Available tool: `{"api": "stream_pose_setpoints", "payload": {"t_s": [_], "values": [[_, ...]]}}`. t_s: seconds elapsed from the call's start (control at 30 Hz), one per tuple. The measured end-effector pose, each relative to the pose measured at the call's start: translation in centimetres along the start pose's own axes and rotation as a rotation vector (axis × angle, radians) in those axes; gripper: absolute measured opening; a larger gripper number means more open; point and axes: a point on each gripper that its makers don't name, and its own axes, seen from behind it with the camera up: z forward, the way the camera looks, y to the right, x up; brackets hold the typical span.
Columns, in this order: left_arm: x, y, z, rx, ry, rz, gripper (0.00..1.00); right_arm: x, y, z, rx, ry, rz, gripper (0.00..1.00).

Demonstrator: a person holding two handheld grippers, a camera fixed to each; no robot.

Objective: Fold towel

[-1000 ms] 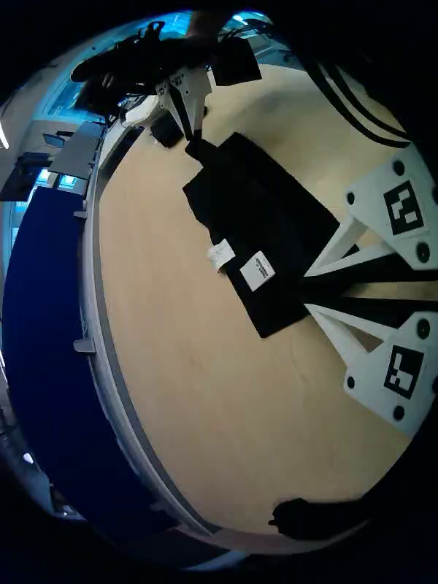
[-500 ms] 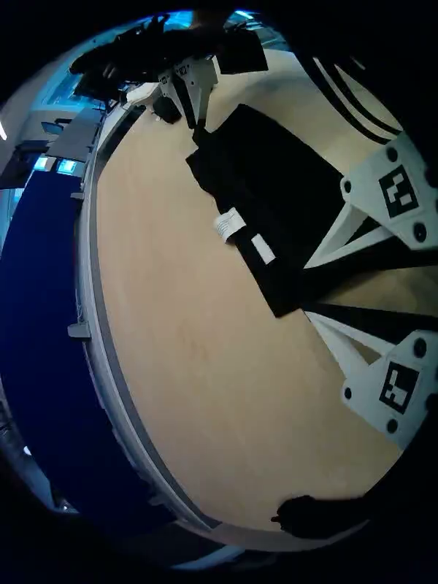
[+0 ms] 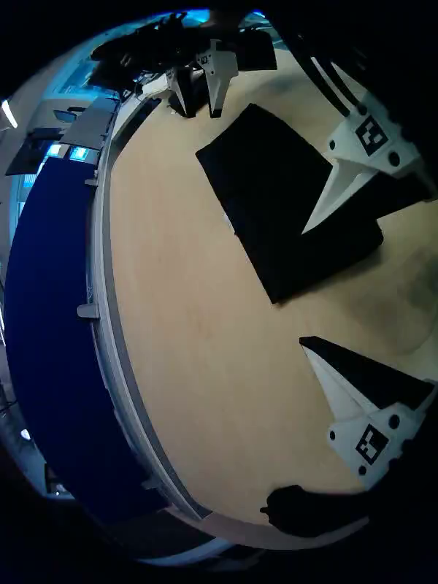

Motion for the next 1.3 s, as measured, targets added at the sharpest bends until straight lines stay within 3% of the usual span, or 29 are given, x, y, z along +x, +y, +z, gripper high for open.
{"api": "stream_pose_setpoints", "payload": {"t_s": [0.3,0.8,1.07,1.3], "values": [[-0.8,1.0,-1.5,-0.003,0.002,-0.003,0.94,-0.9,-0.4,-1.2,0.004,-0.001,0.006,1.00],[-5.6,3.4,-4.8,-0.009,-0.013,-0.015,0.94,-5.0,-1.6,-5.1,0.006,-0.019,0.006,1.00],[-6.4,2.5,-5.9,0.030,-0.005,-0.047,0.94,-5.7,-1.6,-5.3,0.028,-0.034,-0.018,1.00],[-8.1,1.2,-8.3,0.103,0.004,-0.110,0.94,-7.0,-2.9,-5.2,0.102,-0.075,-0.113,1.00]]}}
